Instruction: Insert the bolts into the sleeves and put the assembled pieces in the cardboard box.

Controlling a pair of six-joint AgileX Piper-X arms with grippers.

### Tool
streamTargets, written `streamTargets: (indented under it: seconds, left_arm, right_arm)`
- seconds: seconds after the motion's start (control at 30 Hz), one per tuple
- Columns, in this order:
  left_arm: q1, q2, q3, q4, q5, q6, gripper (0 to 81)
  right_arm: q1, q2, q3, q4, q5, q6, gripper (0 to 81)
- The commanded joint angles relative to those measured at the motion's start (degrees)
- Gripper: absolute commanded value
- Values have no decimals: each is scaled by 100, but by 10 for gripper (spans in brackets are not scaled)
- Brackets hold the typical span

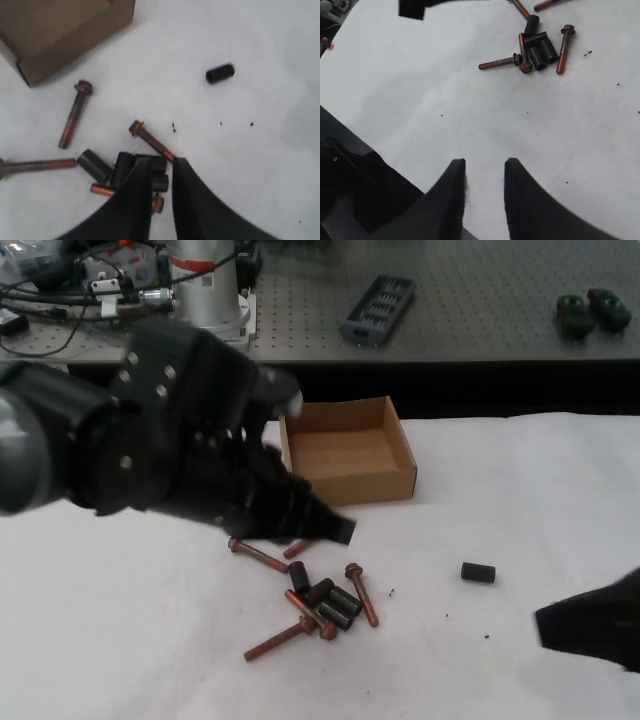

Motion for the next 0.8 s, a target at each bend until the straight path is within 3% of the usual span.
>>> streamTargets:
  seconds: [0.0, 0.2, 0.4, 0.53, 0.77]
  left_arm:
    - [-11, -51, -6, 199, 90, 769, 114]
    - [-11, 326, -6, 1200, 42, 2571, 141]
    - [-11, 923, -6, 1199, -453, 3060, 343]
    - [-11, 1268, -26, 1189, -436, 3096, 277]
    - [-11, 1580, -256, 1287, -458, 3303, 286]
  right_arm:
    - [-36, 120, -16, -104, -249, -3, 221]
    - [-36, 159, -16, -116, -249, -3, 221]
    - [-36, 159, -16, -116, -249, -3, 221]
    - [-36, 159, -16, -116, -249, -3, 221]
    - [-36, 159, -16, -113, -249, -50, 221]
